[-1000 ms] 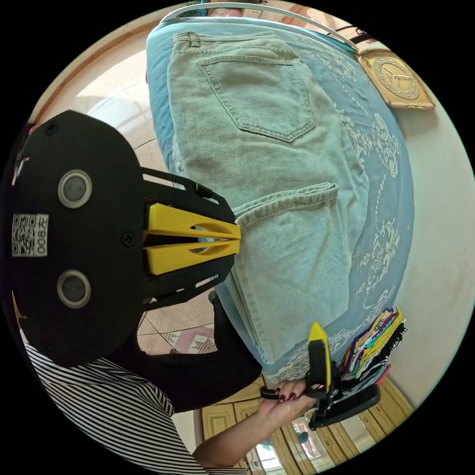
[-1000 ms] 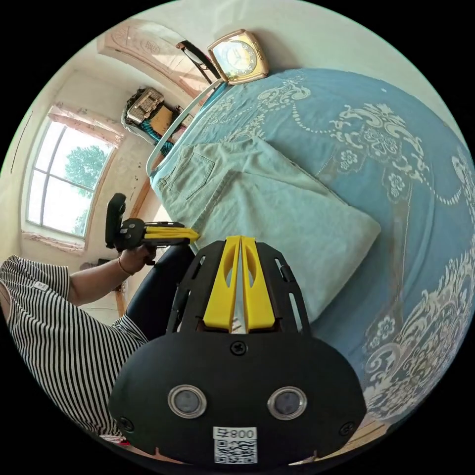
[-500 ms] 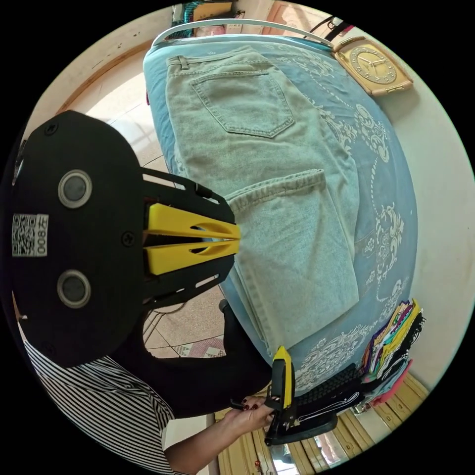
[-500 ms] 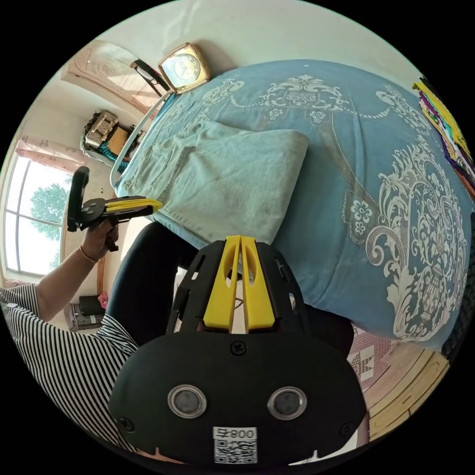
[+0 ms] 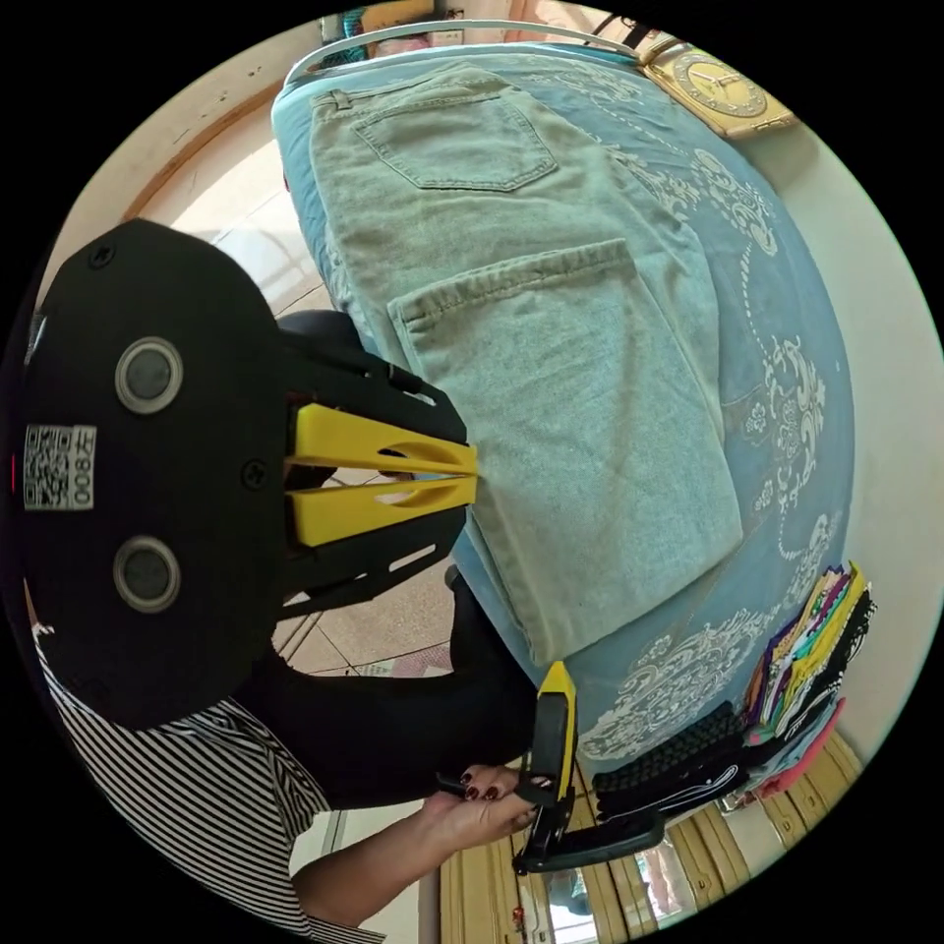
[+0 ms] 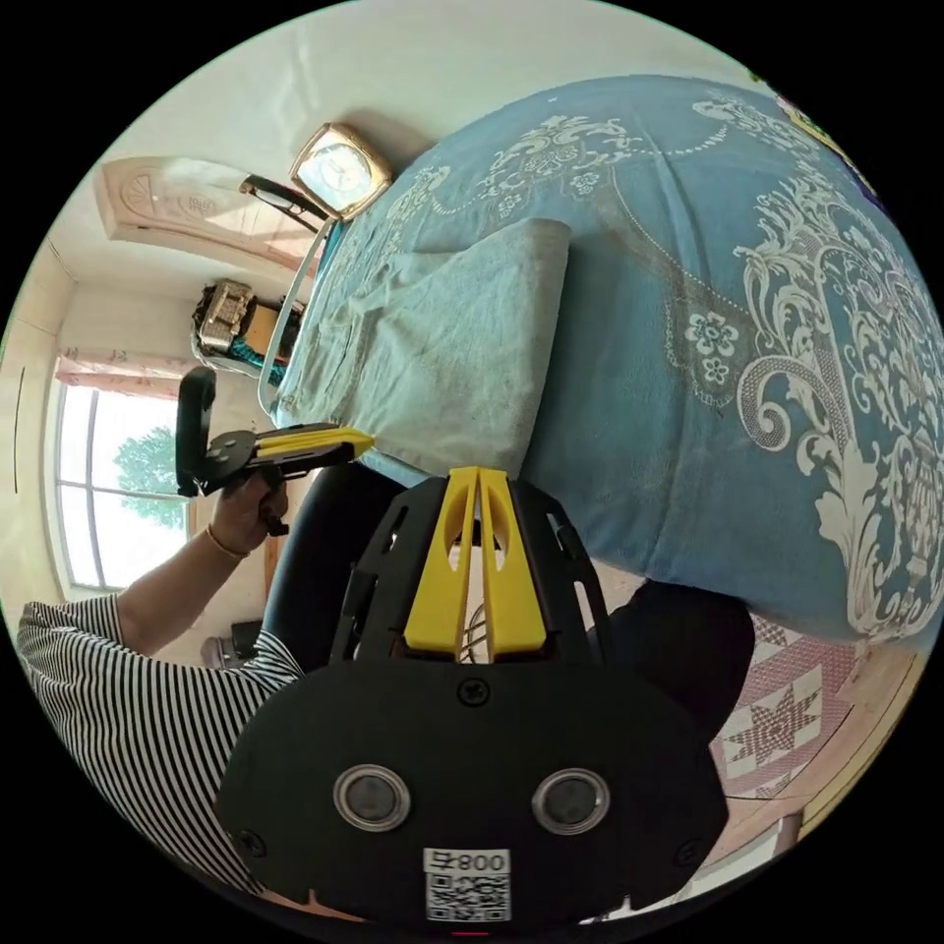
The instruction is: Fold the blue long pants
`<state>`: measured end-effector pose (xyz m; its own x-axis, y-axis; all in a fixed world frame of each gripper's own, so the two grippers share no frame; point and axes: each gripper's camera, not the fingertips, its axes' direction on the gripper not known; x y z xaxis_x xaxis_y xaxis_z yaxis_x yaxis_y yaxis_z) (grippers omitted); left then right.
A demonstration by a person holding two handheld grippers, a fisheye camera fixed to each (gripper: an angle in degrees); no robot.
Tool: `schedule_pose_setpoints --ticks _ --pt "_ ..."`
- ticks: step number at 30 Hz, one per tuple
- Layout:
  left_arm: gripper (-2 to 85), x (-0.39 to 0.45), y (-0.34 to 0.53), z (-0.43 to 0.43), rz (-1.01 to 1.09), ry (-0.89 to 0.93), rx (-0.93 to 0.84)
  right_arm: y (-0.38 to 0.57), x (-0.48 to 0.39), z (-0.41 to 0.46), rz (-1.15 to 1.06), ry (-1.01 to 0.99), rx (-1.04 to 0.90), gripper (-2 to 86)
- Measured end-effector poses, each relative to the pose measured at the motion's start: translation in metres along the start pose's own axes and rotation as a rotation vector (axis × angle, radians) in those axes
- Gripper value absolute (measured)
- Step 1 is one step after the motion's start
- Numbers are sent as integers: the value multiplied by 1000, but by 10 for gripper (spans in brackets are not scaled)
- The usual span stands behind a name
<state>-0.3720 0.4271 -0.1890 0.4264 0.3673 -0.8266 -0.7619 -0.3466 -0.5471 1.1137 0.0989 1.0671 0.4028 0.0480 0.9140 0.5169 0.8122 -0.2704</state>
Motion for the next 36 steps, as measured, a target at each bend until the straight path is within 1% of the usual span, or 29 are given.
schedule_pose_setpoints --ticks 1,2,4,5,8,11,13,15,20,23,25,28,30,33,35,36 --pt "1 7 1 -2 8 10 37 8 -12 -16 -14 37 59 18" --pt "1 15 2 -4 31 46 76 12 -18 -22 -25 61 77 21" --pt "1 28 3 -6 66 75 128 32 -40 -37 -34 154 113 50" --pt "1 38 2 -3 98 73 138 36 -45 -36 -34 168 110 57" --pt "1 56 -5 10 111 48 111 43 -68 -19 -35 201 50 72" --pt "1 65 -8 17 97 132 110 37 -88 -7 -4 229 57 81" --pt "1 70 -8 20 91 126 111 31 -99 3 39 211 40 76" --pt "1 77 -7 23 96 116 106 30 -109 3 47 243 37 61" --pt "2 100 -9 41 99 66 103 29 -146 -6 -62 312 -10 35" --pt "3 116 -13 66 139 11 28 30 -175 6 -168 431 -72 30" --pt "5 123 -12 72 140 24 44 32 -188 18 -202 486 -109 28" --pt "8 131 -9 77 108 74 45 32 -196 13 -191 452 -111 26" --pt "13 142 -5 75 108 79 81 34 -201 9 -185 428 -106 25" --pt "36 174 0 73 193 144 169 34 -211 -2 -172 387 -99 23" --pt "66 212 2 77 316 99 198 34 -220 -11 -183 369 -95 22" --pt "74 221 2 80 346 70 197 33 -226 -19 -186 350 -90 21"
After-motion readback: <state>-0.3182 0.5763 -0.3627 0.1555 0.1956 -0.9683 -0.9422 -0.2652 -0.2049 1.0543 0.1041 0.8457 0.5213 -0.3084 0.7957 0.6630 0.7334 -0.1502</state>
